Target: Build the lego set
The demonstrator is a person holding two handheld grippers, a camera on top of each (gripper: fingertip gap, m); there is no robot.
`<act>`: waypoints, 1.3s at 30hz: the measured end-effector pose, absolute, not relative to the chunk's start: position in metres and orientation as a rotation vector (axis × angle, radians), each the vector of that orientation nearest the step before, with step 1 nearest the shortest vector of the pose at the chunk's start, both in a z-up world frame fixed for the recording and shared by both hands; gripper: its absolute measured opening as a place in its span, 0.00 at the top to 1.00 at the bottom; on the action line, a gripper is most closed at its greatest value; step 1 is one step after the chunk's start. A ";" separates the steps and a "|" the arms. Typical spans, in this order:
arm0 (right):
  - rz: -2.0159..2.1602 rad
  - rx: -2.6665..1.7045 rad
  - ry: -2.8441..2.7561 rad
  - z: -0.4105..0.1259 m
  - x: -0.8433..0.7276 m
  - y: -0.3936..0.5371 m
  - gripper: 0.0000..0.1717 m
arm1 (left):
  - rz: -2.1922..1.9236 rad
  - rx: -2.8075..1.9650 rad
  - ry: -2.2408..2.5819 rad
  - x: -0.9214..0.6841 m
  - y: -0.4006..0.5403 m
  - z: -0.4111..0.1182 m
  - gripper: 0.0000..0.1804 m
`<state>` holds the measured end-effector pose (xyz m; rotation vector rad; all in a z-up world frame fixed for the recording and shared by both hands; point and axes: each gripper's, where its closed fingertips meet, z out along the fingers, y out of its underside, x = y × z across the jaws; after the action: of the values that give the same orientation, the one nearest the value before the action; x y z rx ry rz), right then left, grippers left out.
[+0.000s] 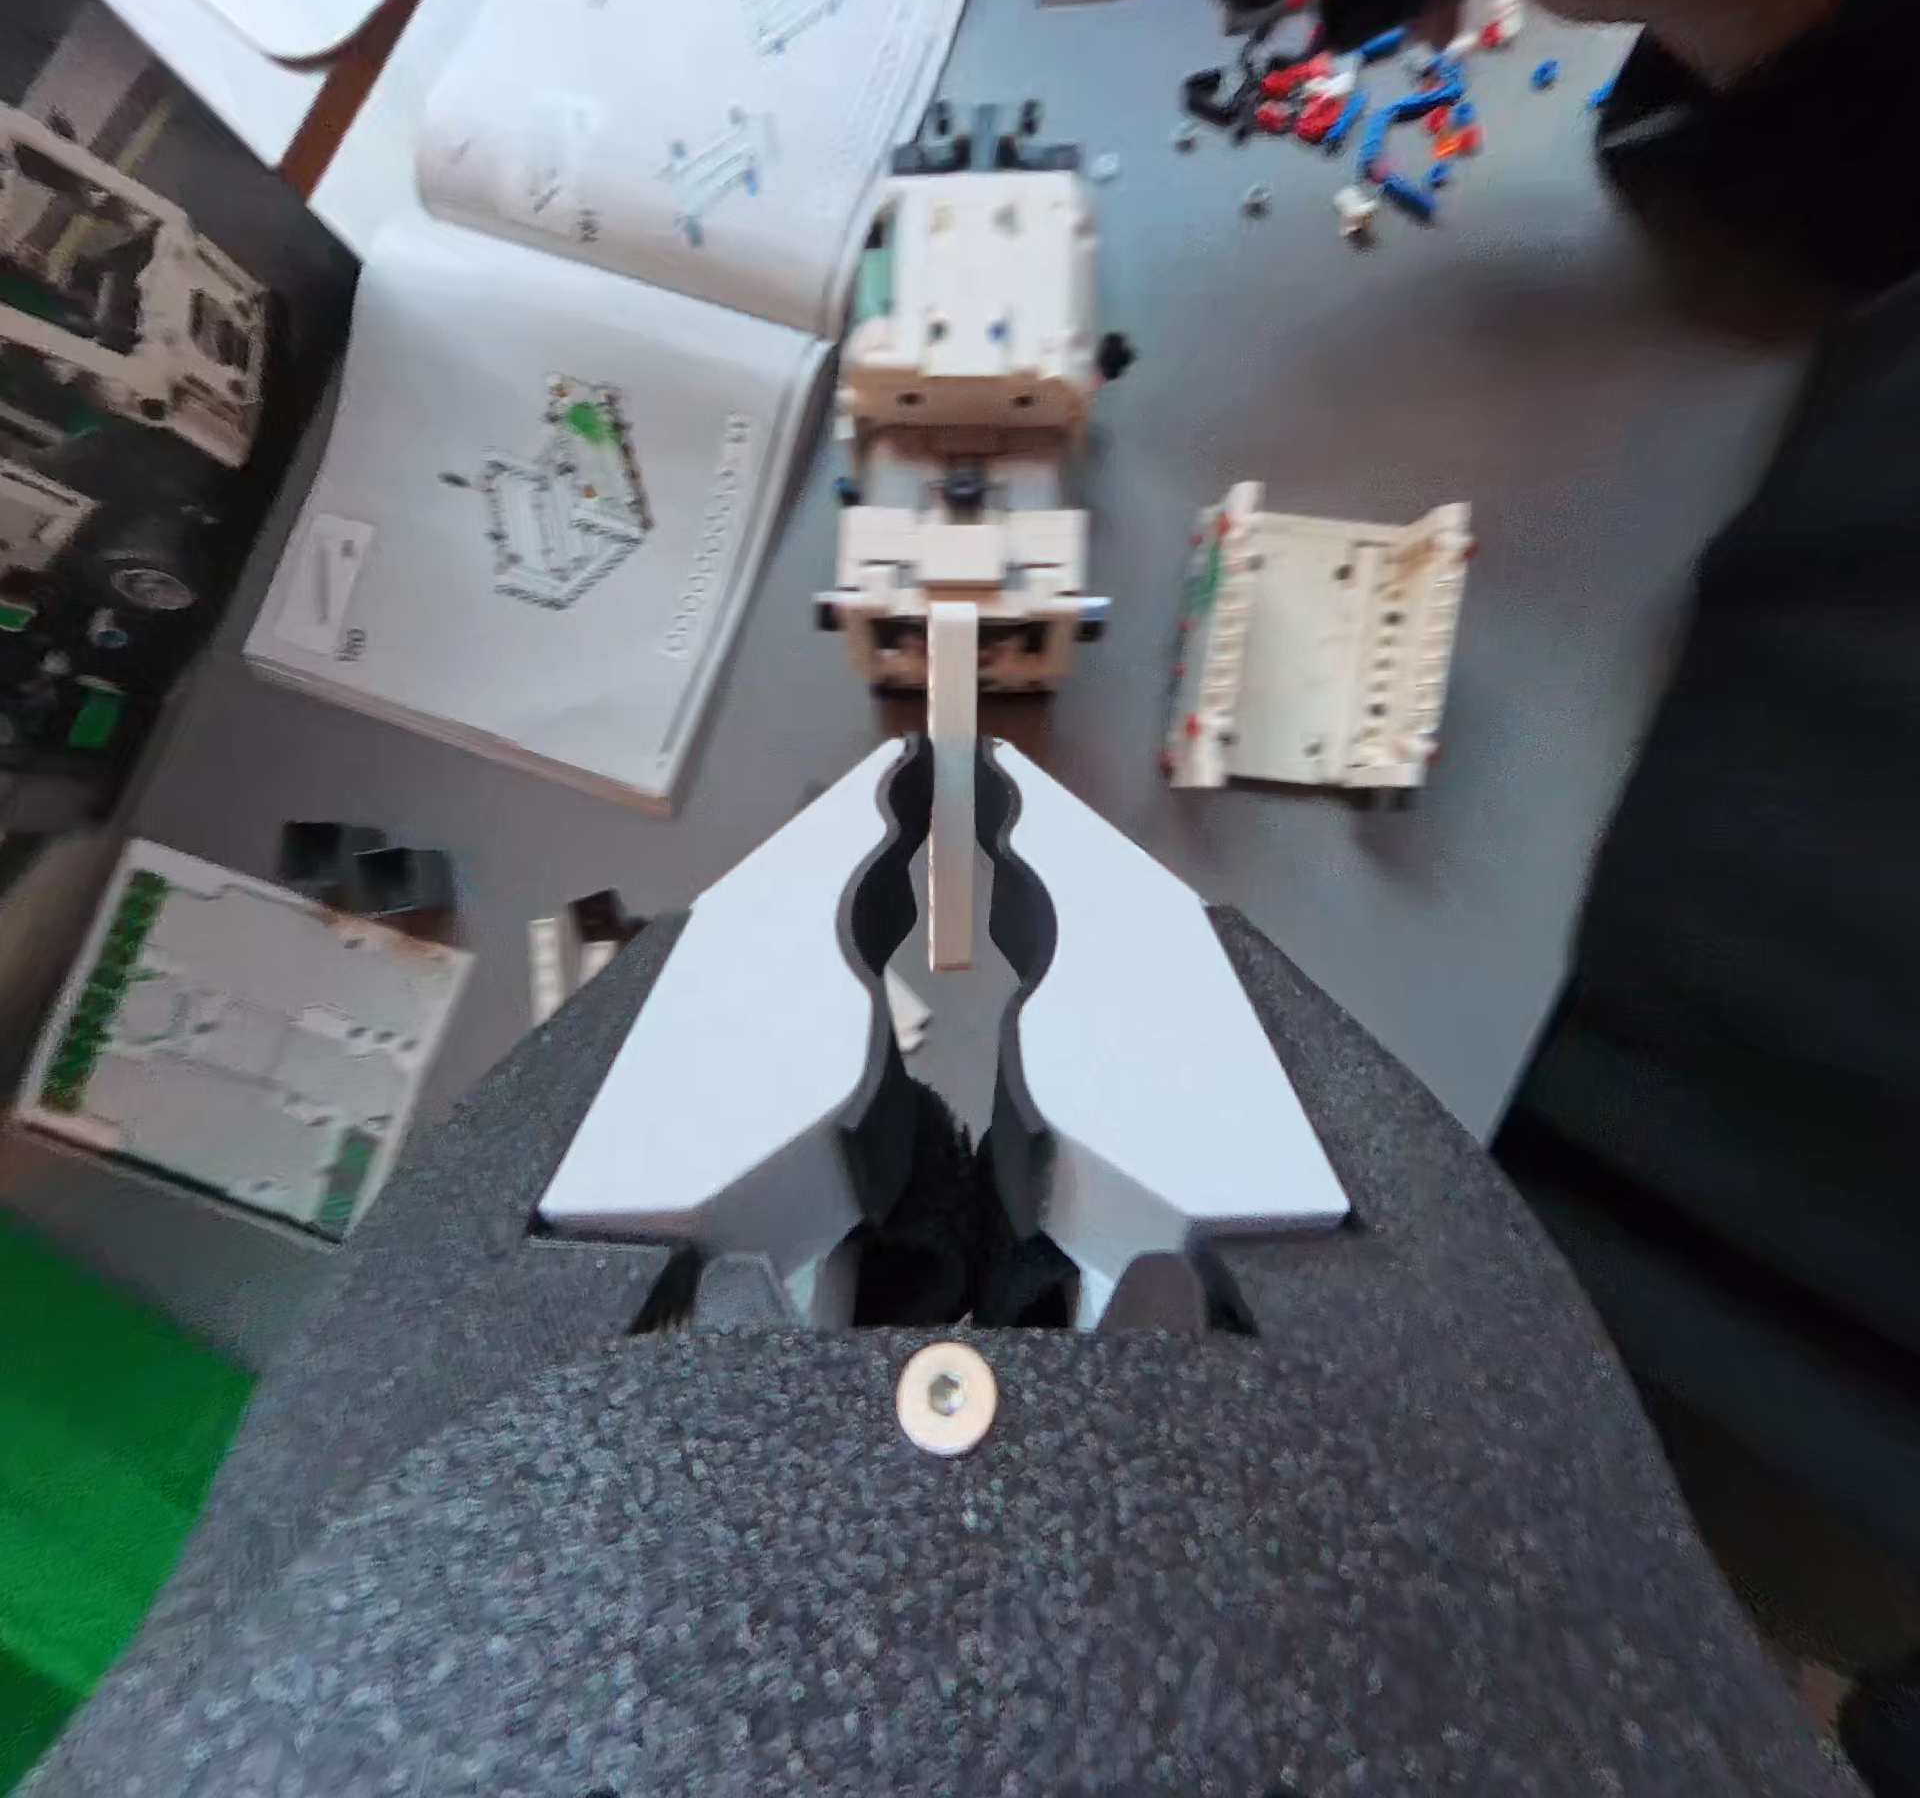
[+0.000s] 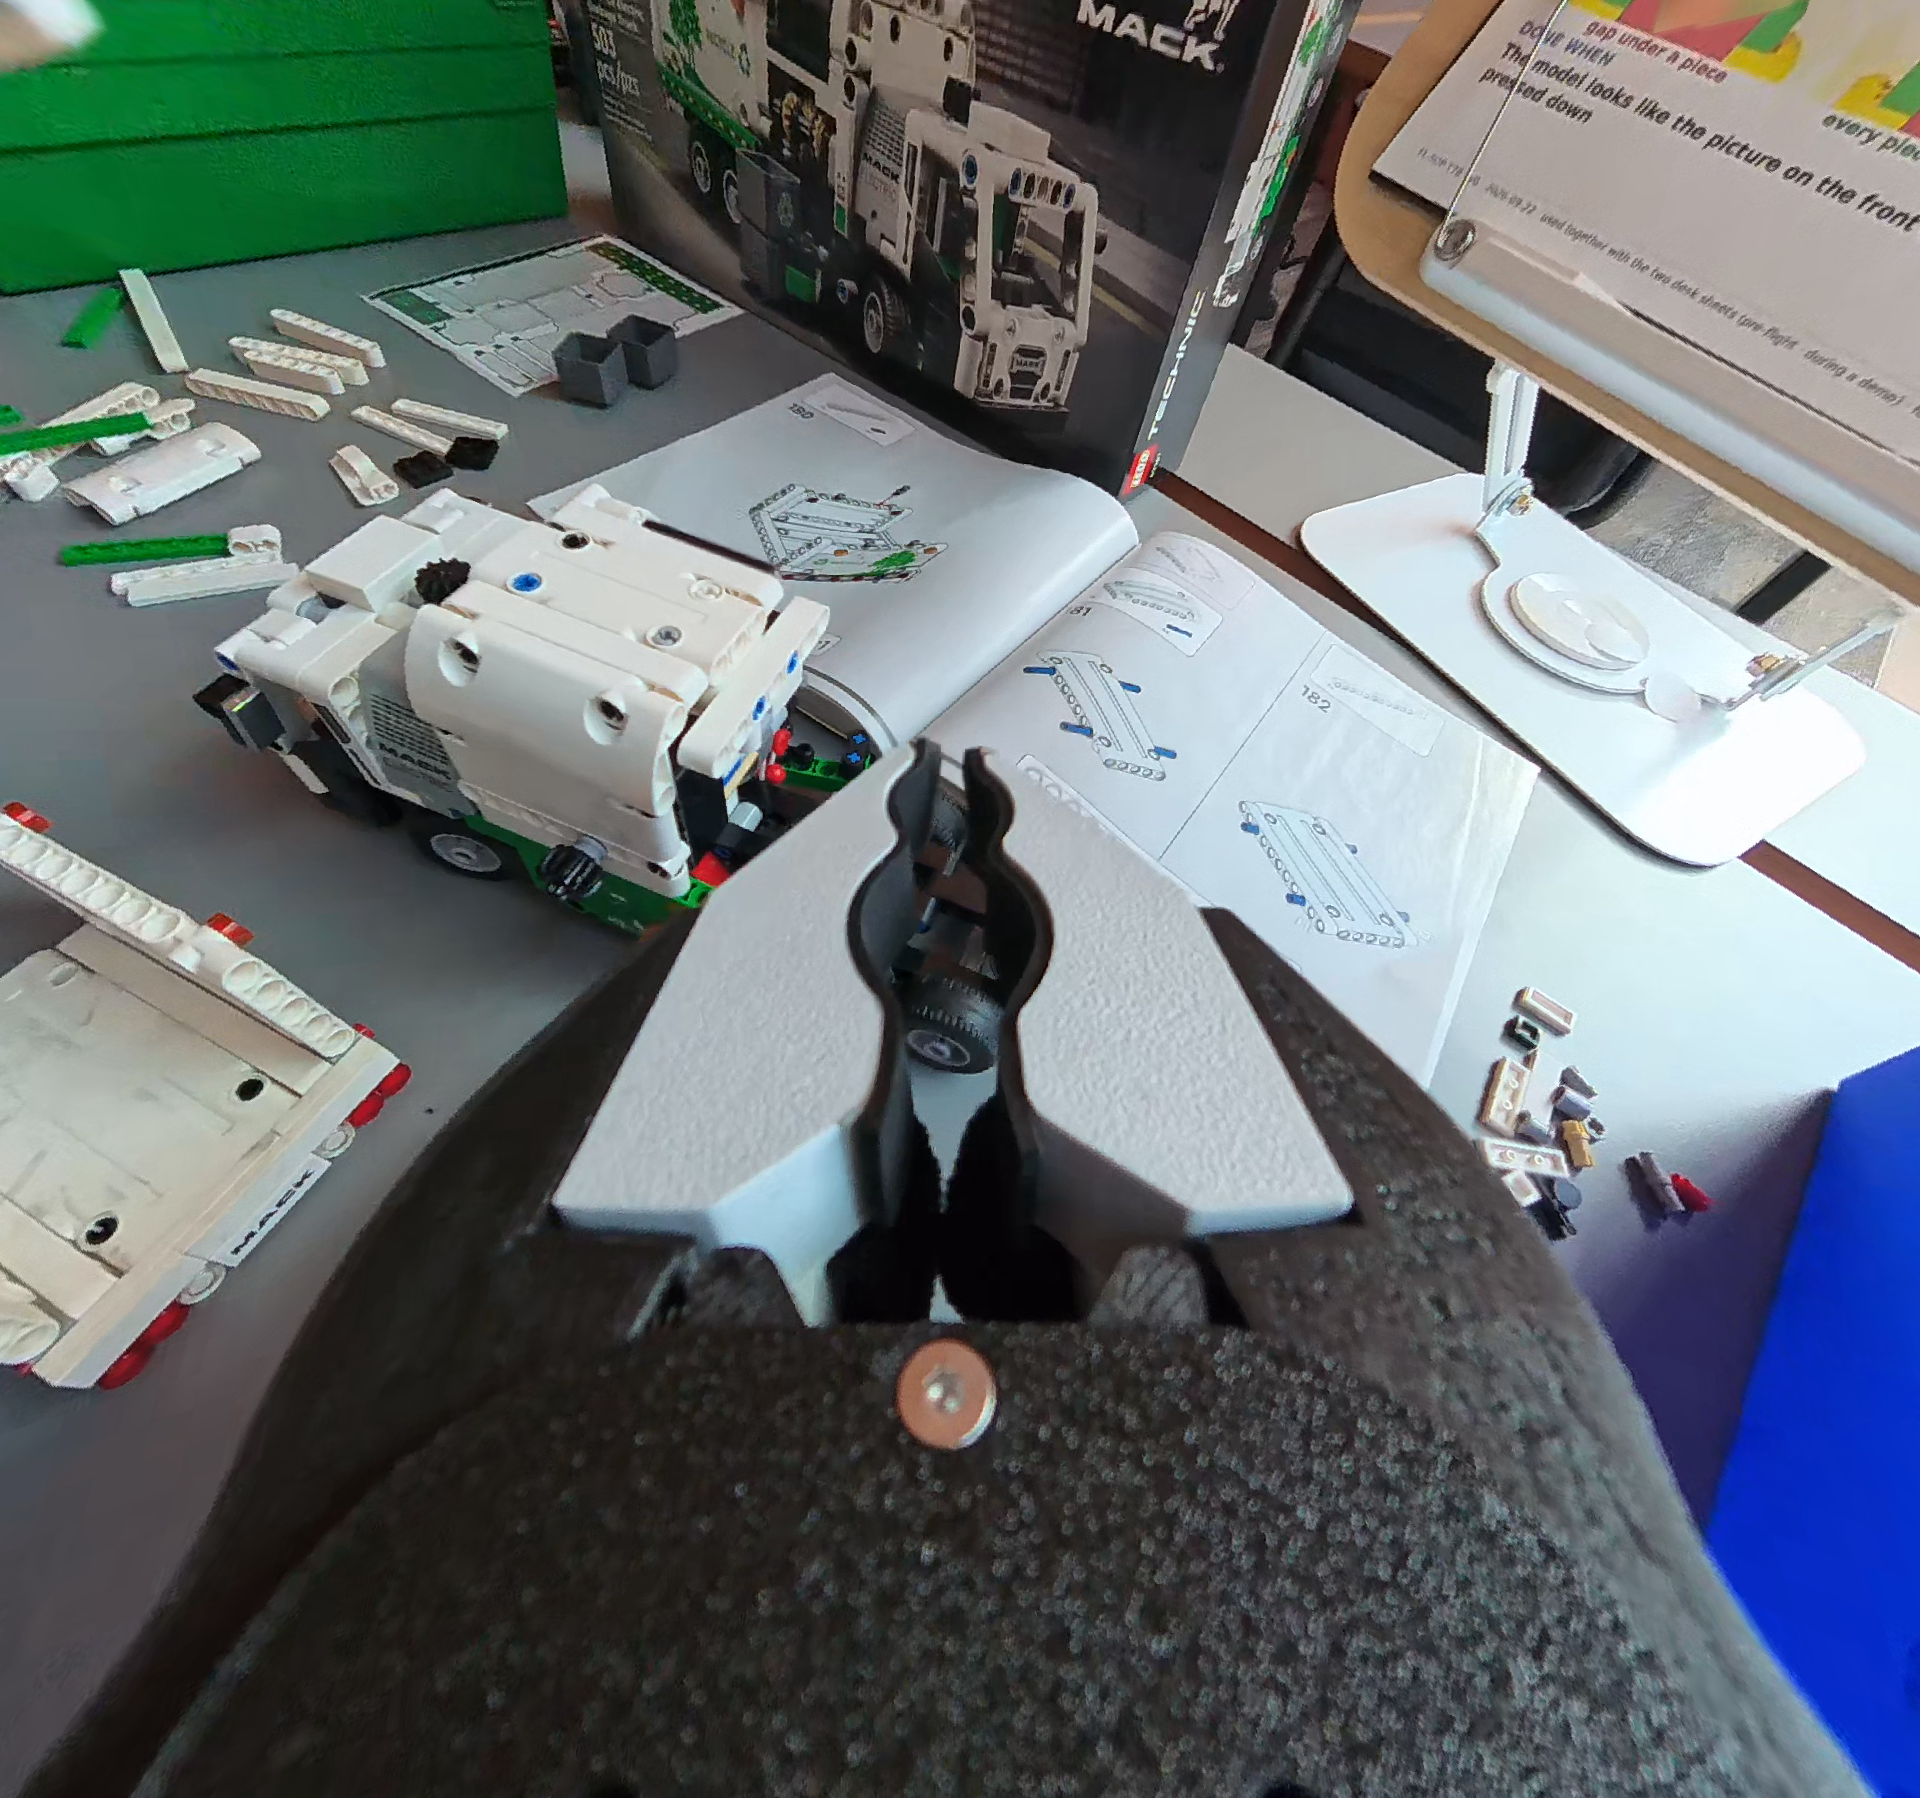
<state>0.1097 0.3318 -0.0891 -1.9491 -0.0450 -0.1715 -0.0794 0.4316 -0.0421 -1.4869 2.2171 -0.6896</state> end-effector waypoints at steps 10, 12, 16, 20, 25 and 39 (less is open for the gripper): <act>-0.056 -1.866 -0.030 -0.054 0.094 0.306 0.97 | -1.058 -1.604 2.278 -0.074 0.187 -0.114 0.96; -0.028 -1.852 -0.014 -0.047 0.092 0.290 0.96 | -1.013 -1.639 2.318 -0.060 0.169 -0.140 0.96; -0.006 -1.855 0.054 -0.051 0.098 0.258 0.96 | -0.719 -1.654 2.335 -0.039 0.169 -0.180 0.96; -0.002 -1.849 0.122 -0.060 0.099 0.228 0.96 | -0.679 -1.626 2.390 -0.033 0.159 -0.188 0.96; 0.029 -1.844 0.168 -0.072 0.093 0.215 0.96 | -0.676 -1.636 2.387 -0.026 0.163 -0.191 0.96; -0.158 -2.041 0.317 -0.125 0.100 0.159 0.94 | -0.636 -1.713 2.275 -0.050 0.217 -0.191 0.96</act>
<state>0.0997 0.1595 -0.1251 -2.0412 0.3172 -0.1580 -0.0497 0.2175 -0.1911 -1.7128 2.2749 -0.6363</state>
